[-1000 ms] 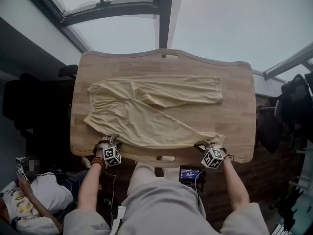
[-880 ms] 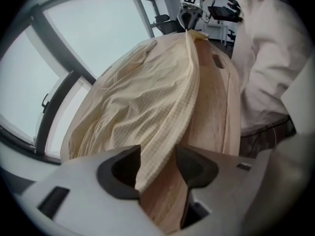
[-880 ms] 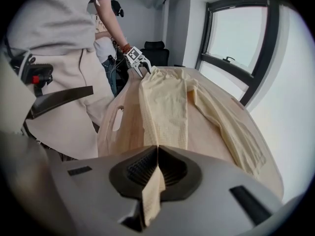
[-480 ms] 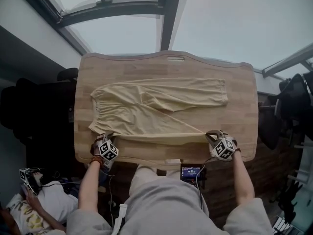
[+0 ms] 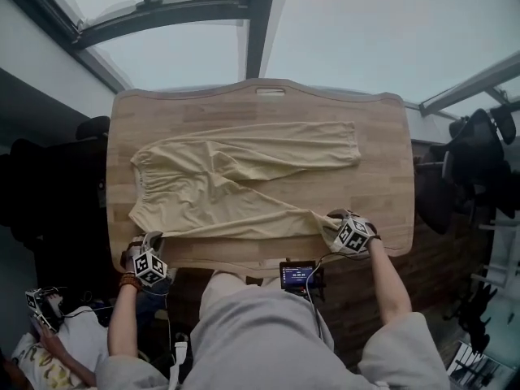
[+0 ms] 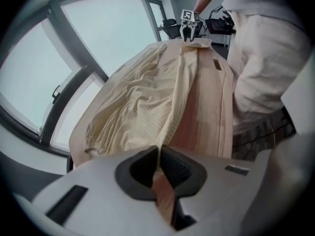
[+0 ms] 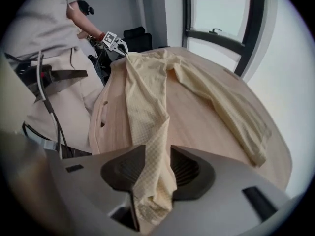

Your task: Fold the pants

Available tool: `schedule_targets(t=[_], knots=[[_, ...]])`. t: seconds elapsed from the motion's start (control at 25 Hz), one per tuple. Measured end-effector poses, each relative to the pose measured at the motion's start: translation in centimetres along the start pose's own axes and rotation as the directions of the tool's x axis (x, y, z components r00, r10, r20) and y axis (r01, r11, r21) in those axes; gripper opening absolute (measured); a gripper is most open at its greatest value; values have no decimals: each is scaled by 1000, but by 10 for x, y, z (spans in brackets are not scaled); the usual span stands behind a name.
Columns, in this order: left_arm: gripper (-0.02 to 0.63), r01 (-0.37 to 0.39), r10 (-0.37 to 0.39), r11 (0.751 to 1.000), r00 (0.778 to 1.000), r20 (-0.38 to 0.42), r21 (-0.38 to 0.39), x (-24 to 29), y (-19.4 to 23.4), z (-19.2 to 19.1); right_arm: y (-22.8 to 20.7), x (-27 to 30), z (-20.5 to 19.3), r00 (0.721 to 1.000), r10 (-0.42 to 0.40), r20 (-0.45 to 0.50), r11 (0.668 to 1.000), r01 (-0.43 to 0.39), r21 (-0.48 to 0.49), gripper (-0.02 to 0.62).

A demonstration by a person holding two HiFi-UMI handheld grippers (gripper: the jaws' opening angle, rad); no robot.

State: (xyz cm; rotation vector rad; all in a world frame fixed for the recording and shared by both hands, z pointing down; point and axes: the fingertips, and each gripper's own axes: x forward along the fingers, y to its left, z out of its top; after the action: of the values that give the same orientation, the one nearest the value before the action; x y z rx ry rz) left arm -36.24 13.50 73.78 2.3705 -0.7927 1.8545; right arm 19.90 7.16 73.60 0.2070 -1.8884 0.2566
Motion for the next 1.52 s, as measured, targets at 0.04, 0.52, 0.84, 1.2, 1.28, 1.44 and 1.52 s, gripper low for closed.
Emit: schedule_targets(t=[0.04, 0.52, 0.84, 1.2, 1.28, 1.44, 1.52], knots=[[21, 4, -4, 1000, 1000, -11, -2, 0, 0, -1, 6, 8, -6, 1000, 7, -13, 1000, -6, 29, 170], [21, 26, -32, 998, 996, -86, -62, 7, 13, 7, 31, -1, -35, 919, -364, 151, 912, 319, 257, 249], [20, 45, -57, 995, 989, -136, -92, 16, 12, 13, 58, 37, -54, 967, -250, 53, 962, 242, 127, 219], [20, -15, 7, 995, 997, -79, -95, -26, 20, 17, 45, -62, -61, 966, -142, 218, 978, 102, 182, 12], [20, -38, 33, 992, 998, -48, -117, -39, 23, 20, 25, -88, -65, 956, -165, 242, 969, 111, 222, 12], [20, -85, 87, 986, 996, 7, -142, -57, 41, 33, -19, -125, -57, 940, -214, 264, 962, 157, 223, 12], [20, -101, 106, 985, 994, 26, -137, -62, 56, 43, -40, -136, -49, 937, -231, 262, 963, 182, 198, 12]])
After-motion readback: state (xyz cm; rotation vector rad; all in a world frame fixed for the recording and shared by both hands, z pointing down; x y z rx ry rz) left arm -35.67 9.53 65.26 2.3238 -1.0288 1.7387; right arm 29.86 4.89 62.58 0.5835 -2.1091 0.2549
